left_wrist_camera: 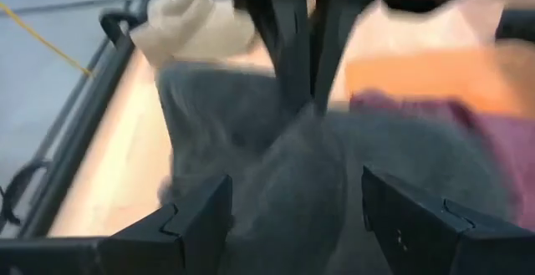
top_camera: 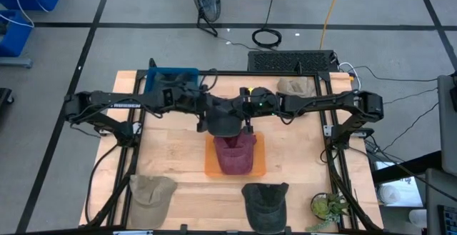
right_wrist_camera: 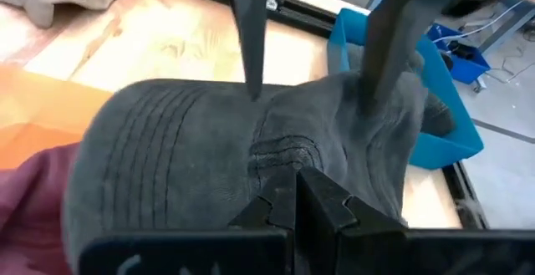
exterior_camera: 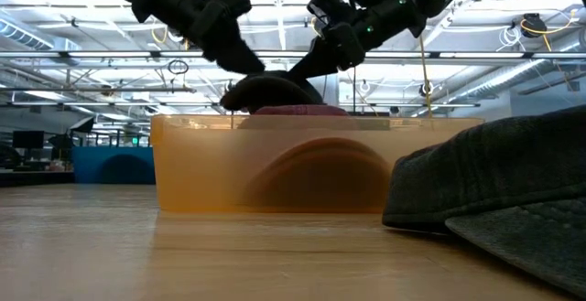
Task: Pick & Place hat
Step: Put the top black cap into the blue bin
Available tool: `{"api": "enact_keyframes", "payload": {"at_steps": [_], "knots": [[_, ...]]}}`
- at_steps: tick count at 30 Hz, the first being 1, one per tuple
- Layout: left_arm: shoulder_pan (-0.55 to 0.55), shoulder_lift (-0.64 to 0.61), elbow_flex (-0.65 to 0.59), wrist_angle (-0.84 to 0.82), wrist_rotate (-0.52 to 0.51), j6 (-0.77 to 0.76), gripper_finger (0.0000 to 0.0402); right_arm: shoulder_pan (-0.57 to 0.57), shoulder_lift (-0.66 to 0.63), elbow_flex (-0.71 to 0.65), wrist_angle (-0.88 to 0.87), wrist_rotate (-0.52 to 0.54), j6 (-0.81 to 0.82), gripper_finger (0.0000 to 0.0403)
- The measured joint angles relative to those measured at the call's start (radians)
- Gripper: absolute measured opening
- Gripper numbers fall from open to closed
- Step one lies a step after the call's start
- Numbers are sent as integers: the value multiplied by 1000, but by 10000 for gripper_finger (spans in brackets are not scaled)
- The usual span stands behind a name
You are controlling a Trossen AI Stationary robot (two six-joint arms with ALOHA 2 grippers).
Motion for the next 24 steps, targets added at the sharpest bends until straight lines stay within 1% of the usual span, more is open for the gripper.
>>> {"api": "enact_keyframes", "payload": {"at_steps": [6, 14, 18, 24], "knots": [[-5, -5, 2, 16, -14, 20, 267, 0, -1, 0, 2, 42, 6, 0], [-6, 10, 2, 24, -14, 20, 263, 5, -1, 0, 11, 18, 0, 0], [-6, 10, 2, 26, -14, 20, 235, 4, -1, 0, 11, 17, -2, 0], [-6, 10, 2, 26, -14, 19, 166, 5, -1, 0, 16, 17, -6, 0]]}}
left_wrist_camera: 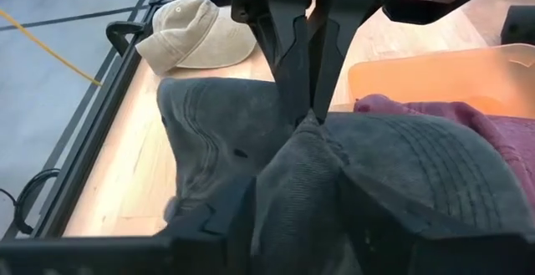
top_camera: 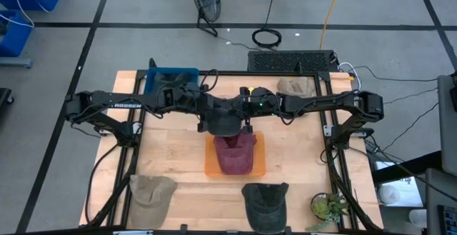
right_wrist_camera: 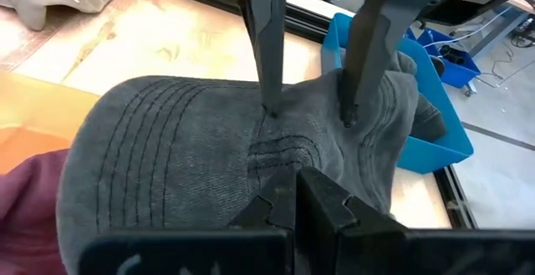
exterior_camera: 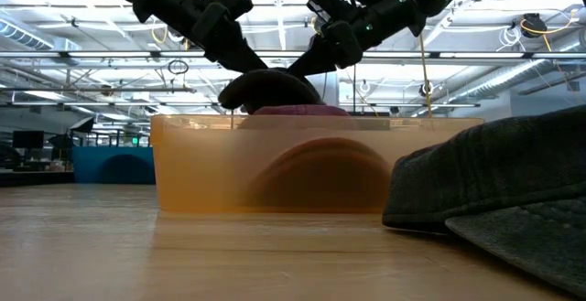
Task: Pick & Place hat
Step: Put the top black cap into the blue bin
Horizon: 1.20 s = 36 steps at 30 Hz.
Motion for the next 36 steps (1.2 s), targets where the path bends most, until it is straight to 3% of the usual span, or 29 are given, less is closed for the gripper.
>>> {"api": "enact_keyframes", "payload": {"at_steps": [16, 30, 36], "knots": [[8, 0, 0, -5, 38, 37, 11, 0, 0, 0, 31, 0, 0, 0], [62, -57, -2, -148, -38, 76, 8, -1, -1, 0, 41, 1, 24, 38], [64, -155, -2, -310, -206, 113, 9, -3, -1, 0, 33, 2, 34, 68]]}}
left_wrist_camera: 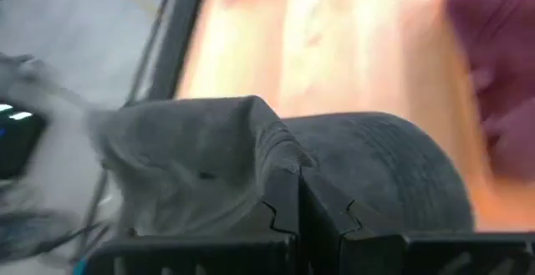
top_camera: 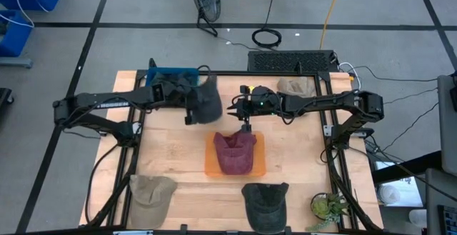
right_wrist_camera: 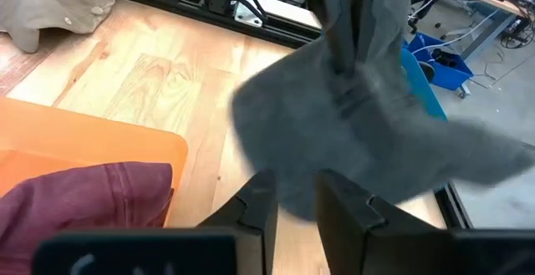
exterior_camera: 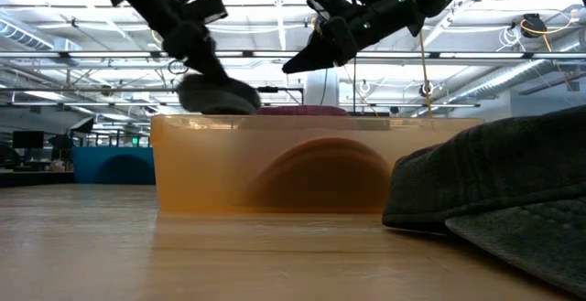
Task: Pick & Place hat
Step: Put the top black cap into the blue bin
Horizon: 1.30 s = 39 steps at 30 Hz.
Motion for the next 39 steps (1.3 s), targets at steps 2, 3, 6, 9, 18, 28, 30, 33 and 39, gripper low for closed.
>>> {"api": "enact_keyframes", "payload": {"at_steps": [2, 3, 6, 9, 18, 28, 30, 33, 39], "knots": [[1, -30, 0, -51, -44, 9, 6, 0, 0, 0, 0, 0, 0, 74], [4, -42, 0, -69, -56, 10, 5, 0, 0, 0, 0, 0, 2, 77], [27, -91, 0, -127, -51, 68, 7, 0, 0, 0, -1, 1, 18, 79], [61, -132, 0, -177, -46, 184, 9, 0, 0, 0, -17, 3, 19, 78], [331, -209, 0, -269, 260, 362, 10, 0, 0, 0, -158, 5, 19, 75], [560, -177, 0, -349, 410, 553, 9, 0, 0, -1, -289, 2, 21, 75], [590, -171, 0, -349, 411, 561, 5, 1, 0, -1, -294, 2, 26, 75], [630, -158, 0, -352, 409, 569, 9, 3, 0, -1, -298, -1, 35, 75], [666, -114, 0, -344, 340, 594, 5, 22, 0, -1, -301, -2, 56, 75]]}}
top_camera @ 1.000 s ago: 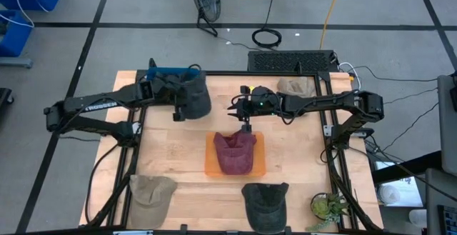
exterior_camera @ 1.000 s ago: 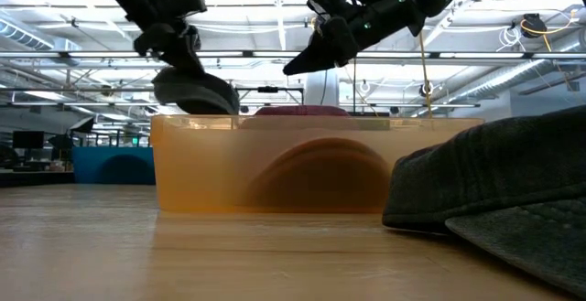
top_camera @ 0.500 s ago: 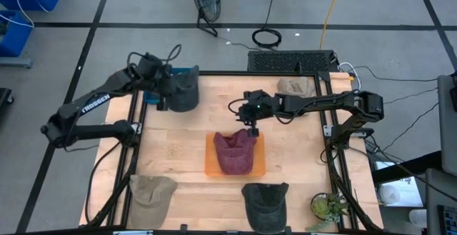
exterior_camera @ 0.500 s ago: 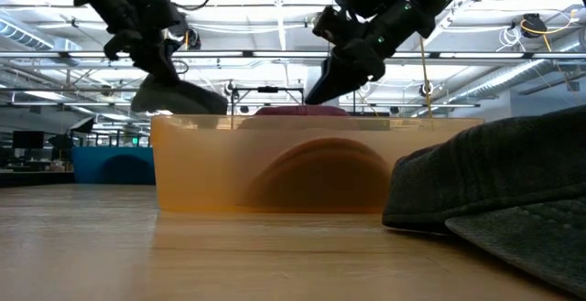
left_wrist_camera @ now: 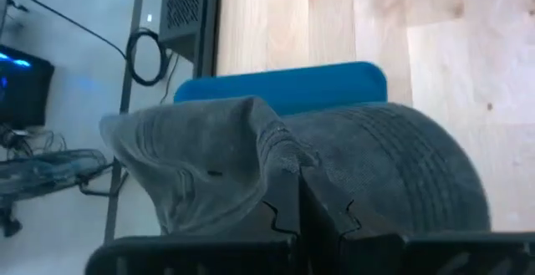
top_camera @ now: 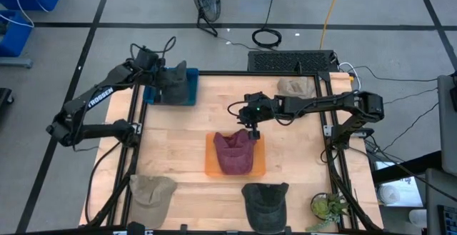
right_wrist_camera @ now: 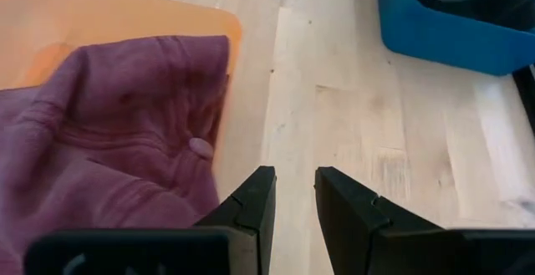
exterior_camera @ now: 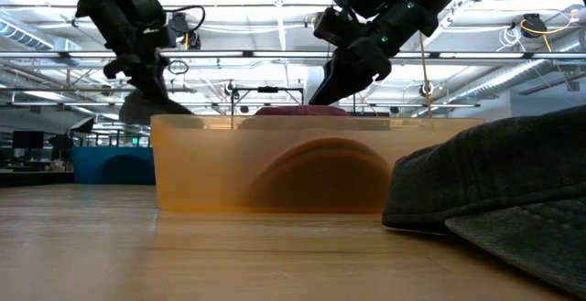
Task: Pick & Place hat
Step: Put the top black cap into the blue bin
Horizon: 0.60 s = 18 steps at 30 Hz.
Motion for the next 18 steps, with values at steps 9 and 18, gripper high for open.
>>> {"api": "enact_keyframes", "payload": {"at_steps": [9, 18], "knots": [[1, 114, 0, 10, -69, 18, 6, 31, 0, 0, -19, 1, 31, 75], [-30, 186, 0, 42, -172, 16, 5, 32, 0, 0, -37, 3, 48, 75]]}}
